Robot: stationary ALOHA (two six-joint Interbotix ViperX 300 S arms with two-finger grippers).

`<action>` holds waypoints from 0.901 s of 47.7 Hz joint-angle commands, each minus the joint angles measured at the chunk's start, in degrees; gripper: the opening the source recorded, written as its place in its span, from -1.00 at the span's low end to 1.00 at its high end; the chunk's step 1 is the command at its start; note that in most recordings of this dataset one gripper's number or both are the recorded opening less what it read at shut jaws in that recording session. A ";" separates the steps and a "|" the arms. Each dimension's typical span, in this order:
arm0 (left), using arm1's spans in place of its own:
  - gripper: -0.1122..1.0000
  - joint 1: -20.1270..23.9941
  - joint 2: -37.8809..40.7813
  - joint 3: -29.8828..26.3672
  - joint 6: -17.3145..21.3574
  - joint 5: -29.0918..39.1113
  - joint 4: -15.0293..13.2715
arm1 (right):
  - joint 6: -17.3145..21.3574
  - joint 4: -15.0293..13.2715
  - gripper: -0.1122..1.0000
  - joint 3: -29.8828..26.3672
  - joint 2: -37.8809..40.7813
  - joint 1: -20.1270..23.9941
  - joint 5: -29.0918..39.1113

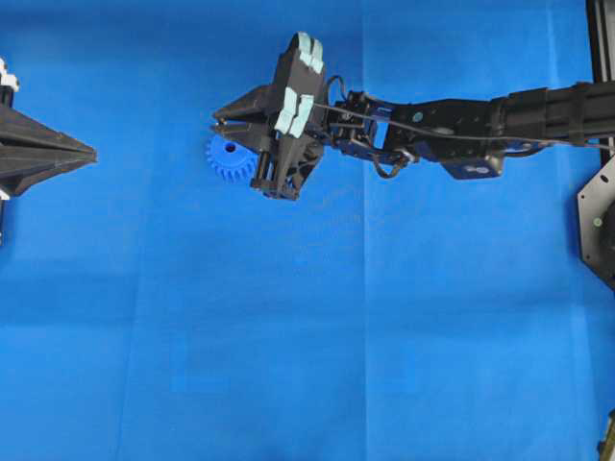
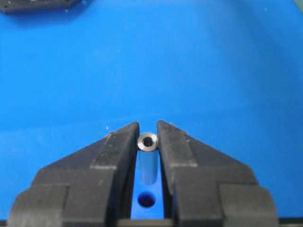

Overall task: Insert the shaft placed at a random location into the center hole of the small gear at another random location.
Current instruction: 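Align the held shaft over the gear's center hole and lower it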

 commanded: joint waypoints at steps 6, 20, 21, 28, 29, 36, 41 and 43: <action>-0.80 0.09 0.09 -0.79 -0.09 -0.26 0.00 | 0.09 0.62 -0.75 -1.23 1.14 0.09 -0.88; -0.80 0.09 -0.18 -0.88 -0.18 -0.26 0.00 | 0.09 0.62 -0.75 -1.05 2.11 0.00 -1.93; -0.80 0.09 -0.18 -0.79 -0.18 -0.26 0.09 | 0.09 0.62 -0.75 -1.05 2.11 0.00 -2.02; -0.80 0.09 -0.18 -0.79 -0.18 -0.26 0.09 | 0.09 0.62 -0.75 -1.14 2.72 -0.09 -2.11; -0.80 0.09 -0.18 -0.79 -0.18 -0.26 0.09 | 0.09 0.62 -0.75 -1.23 2.90 -0.09 -2.11; -0.80 0.09 -0.18 -0.79 -0.18 -0.26 0.00 | 0.09 0.70 -0.75 -1.41 4.04 -0.09 -2.11; -0.80 0.09 -0.18 -0.79 -0.18 -0.26 0.09 | 0.09 0.79 -0.75 -1.67 5.01 -0.09 -2.20; -0.80 0.09 -0.18 -0.79 -0.18 -0.26 0.00 | 0.09 0.79 -0.75 -1.76 5.36 -0.09 -2.11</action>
